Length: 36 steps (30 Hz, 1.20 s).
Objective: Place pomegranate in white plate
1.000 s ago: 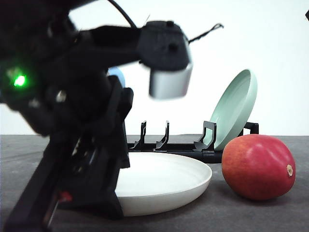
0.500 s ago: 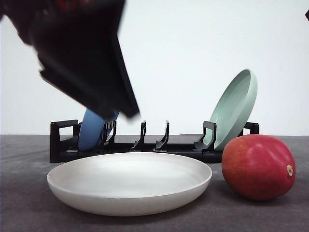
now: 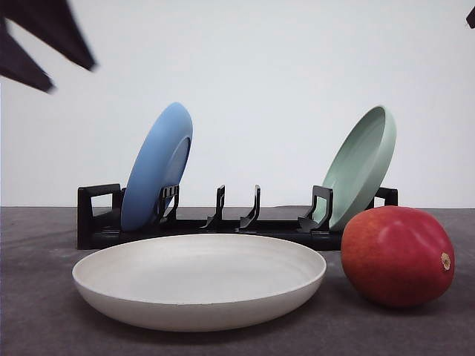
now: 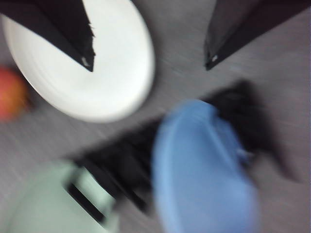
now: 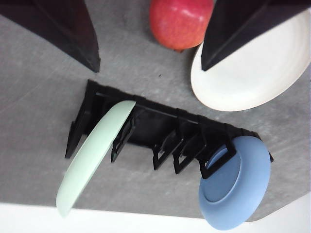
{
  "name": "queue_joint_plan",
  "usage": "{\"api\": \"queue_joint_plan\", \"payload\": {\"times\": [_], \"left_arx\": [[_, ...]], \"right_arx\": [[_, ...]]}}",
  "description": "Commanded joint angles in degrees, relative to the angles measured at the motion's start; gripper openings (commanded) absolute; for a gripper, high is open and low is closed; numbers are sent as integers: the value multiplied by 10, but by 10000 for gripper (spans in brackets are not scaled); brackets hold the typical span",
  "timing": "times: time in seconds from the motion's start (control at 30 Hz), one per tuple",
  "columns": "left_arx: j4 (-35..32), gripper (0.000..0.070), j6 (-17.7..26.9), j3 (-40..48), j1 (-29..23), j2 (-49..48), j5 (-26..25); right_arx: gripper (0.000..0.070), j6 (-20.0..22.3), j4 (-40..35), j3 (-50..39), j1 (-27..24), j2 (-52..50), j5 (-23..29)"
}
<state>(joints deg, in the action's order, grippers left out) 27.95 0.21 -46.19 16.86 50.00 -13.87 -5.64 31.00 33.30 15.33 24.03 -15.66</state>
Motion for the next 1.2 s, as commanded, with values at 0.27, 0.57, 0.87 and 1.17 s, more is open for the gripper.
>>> {"api": "queue_joint_plan", "payload": {"times": [0.27, 0.57, 0.87, 1.17], "left_arx": [[-66, 395, -47, 67, -109, -77, -3], [-65, 395, -48, 73, -94, -77, -3], [-69, 394, -48, 73, -89, -77, -3], [-69, 394, -48, 73, -82, -77, -3]], "right_arx": [[433, -69, 9, 19, 17, 56, -48], [497, -104, 94, 102, 97, 225, 0], [633, -100, 100, 153, 161, 363, 72], [633, -87, 80, 153, 181, 475, 85]]}}
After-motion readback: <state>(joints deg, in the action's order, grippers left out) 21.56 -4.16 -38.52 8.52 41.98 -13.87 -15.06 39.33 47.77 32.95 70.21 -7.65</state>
